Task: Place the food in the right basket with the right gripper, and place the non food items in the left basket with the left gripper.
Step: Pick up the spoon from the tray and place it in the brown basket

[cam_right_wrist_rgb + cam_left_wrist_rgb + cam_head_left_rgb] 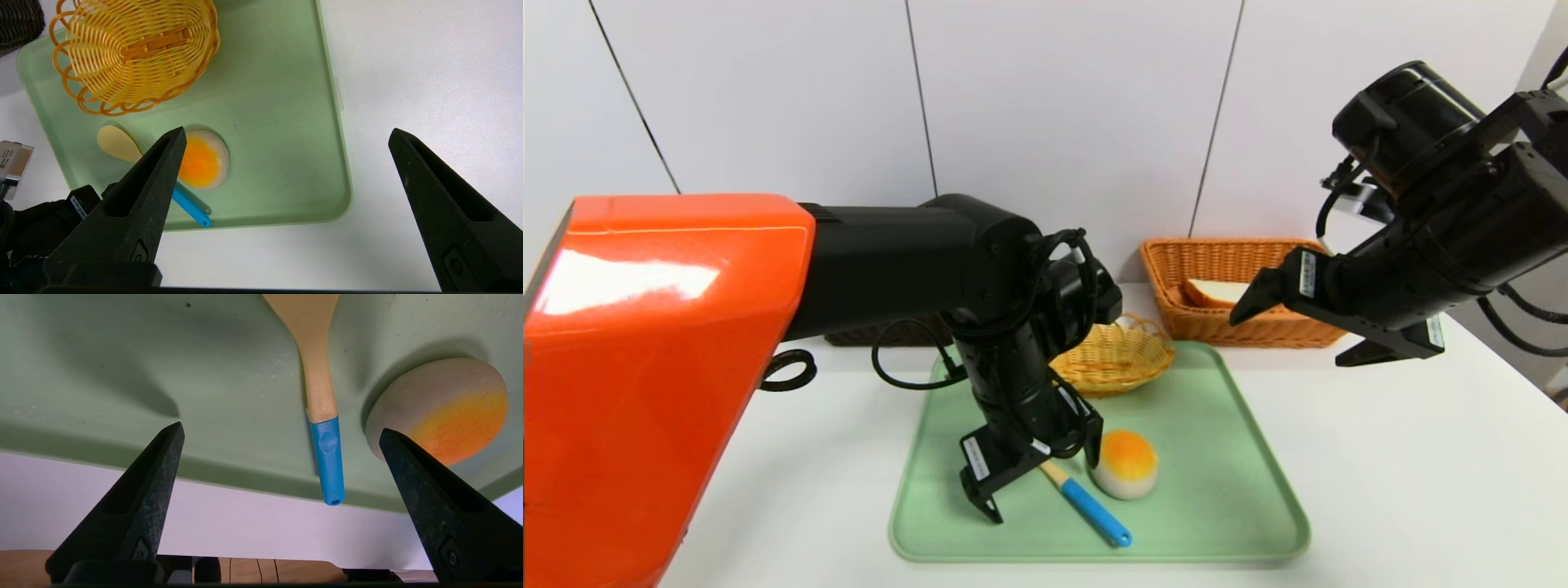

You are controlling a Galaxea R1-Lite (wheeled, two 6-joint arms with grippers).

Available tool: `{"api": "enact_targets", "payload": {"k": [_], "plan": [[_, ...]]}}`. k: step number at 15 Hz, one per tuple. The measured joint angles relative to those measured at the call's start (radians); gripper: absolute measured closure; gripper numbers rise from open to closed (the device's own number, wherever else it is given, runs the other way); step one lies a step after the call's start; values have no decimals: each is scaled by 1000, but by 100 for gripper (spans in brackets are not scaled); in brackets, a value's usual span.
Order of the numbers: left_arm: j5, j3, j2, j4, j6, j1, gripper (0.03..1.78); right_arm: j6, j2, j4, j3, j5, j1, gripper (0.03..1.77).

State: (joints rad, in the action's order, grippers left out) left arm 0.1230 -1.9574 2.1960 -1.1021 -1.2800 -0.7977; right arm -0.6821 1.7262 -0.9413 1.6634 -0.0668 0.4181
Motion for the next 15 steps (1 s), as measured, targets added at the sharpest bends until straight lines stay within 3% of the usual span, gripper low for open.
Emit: {"api": "enact_targets", "payload": {"k": [15], "plan": [[-9, -5, 38, -17, 49, 3, 12, 0, 6, 0, -2, 0, -1, 9]]}}
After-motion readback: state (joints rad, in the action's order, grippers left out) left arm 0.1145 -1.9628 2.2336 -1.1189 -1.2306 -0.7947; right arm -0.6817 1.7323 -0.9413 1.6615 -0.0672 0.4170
